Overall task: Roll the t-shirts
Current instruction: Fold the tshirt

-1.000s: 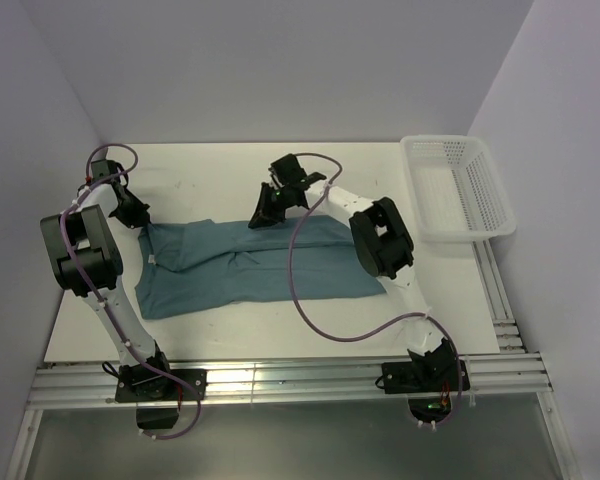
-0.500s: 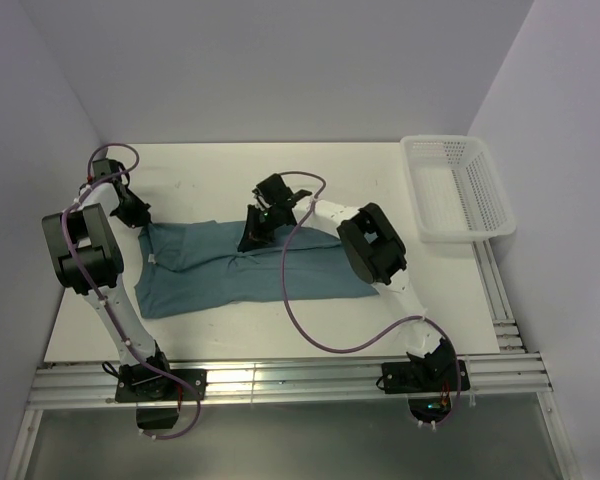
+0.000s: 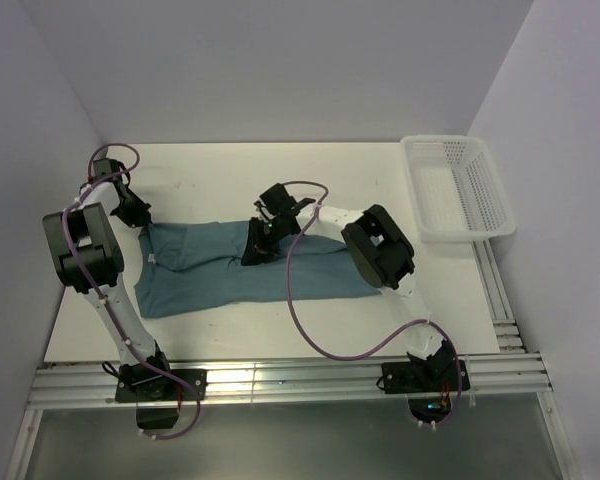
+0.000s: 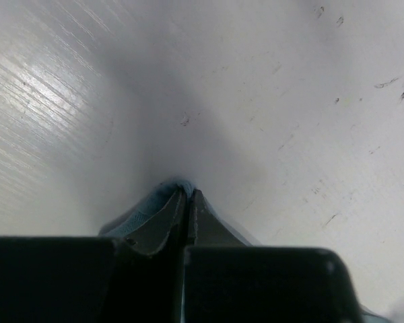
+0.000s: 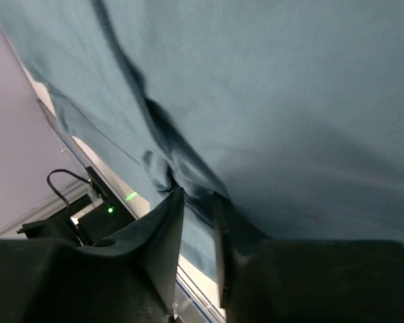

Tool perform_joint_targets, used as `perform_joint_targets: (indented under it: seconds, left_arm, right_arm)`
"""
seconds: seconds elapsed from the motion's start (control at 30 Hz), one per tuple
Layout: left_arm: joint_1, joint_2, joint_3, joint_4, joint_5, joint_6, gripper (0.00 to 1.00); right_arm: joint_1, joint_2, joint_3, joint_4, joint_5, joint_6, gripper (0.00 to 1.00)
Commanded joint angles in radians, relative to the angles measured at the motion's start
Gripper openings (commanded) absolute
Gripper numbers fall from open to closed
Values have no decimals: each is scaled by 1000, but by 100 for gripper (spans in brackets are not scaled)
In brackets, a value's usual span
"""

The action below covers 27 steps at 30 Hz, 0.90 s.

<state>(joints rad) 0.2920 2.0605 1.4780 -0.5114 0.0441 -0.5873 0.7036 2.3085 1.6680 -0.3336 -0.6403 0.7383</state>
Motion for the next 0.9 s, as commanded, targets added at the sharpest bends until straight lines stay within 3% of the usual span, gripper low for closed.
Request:
perform_joint_targets:
  seconds: [0.0,0.17,0.57,0.87]
  left_arm:
    - [1,7,41,25,-32,18,0]
    - [-1,4,39,24,-33,21,0]
    - [-5,4,38,11,-33,20,0]
    - [-13,10,67,-13,-36,21,0]
  right_arm:
    - [5,-69,27,1,-15,-16,34]
    - [-9,-60,122,54,-32,18,53]
    - [-32,138,394,205,-87,108,56]
    - [-44,258,441,331,-105,165,59]
